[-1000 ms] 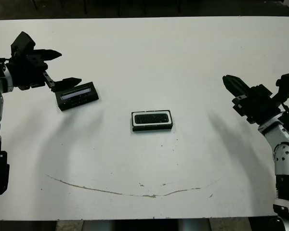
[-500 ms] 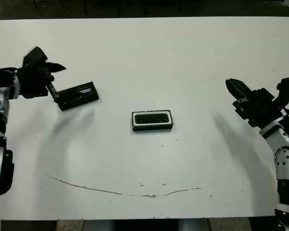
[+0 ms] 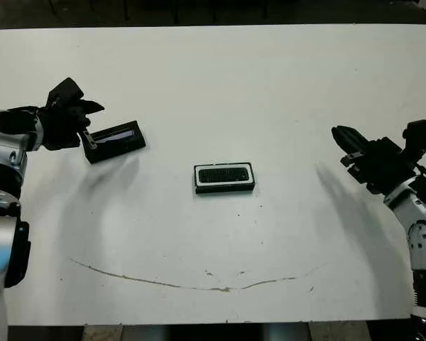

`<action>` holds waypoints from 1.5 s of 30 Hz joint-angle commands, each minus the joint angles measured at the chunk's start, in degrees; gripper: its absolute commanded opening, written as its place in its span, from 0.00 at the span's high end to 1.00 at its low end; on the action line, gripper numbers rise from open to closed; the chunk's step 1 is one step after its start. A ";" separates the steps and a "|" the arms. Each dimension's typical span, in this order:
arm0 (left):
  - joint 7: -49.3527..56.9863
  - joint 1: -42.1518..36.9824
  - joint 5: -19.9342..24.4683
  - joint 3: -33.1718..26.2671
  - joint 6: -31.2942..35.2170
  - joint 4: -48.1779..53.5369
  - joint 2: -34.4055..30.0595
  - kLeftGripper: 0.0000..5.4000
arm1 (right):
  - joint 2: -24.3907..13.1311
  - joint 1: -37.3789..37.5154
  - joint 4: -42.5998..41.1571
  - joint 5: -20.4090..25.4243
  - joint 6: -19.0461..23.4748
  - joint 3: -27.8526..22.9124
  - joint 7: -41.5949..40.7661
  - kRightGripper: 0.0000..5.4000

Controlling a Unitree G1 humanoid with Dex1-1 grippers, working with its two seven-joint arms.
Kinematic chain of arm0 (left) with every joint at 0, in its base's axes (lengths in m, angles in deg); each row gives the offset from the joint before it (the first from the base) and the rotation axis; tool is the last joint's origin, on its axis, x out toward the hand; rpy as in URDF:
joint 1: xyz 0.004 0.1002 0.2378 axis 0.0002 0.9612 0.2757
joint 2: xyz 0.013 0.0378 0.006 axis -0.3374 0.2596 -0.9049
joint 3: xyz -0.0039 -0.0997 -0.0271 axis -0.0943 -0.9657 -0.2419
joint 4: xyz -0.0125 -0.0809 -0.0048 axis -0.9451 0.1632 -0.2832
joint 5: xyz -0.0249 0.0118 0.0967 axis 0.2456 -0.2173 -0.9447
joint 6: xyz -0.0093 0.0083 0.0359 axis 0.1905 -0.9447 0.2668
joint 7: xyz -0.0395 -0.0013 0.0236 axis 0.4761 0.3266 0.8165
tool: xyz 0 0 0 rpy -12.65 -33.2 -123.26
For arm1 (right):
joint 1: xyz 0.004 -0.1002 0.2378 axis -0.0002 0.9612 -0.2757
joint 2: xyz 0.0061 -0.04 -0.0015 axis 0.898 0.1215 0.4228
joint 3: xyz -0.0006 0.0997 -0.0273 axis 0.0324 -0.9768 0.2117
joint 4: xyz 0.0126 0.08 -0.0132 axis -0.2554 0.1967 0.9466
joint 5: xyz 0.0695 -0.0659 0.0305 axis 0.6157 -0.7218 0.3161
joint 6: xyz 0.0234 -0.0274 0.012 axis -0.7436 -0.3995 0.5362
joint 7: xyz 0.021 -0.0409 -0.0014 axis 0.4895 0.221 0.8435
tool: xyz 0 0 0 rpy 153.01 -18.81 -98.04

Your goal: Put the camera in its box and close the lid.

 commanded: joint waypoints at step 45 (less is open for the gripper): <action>1.94 -3.04 -12.44 12.25 15.89 -8.81 2.63 0.39 | -1.82 4.51 -9.57 3.31 11.93 -0.78 2.20 1.00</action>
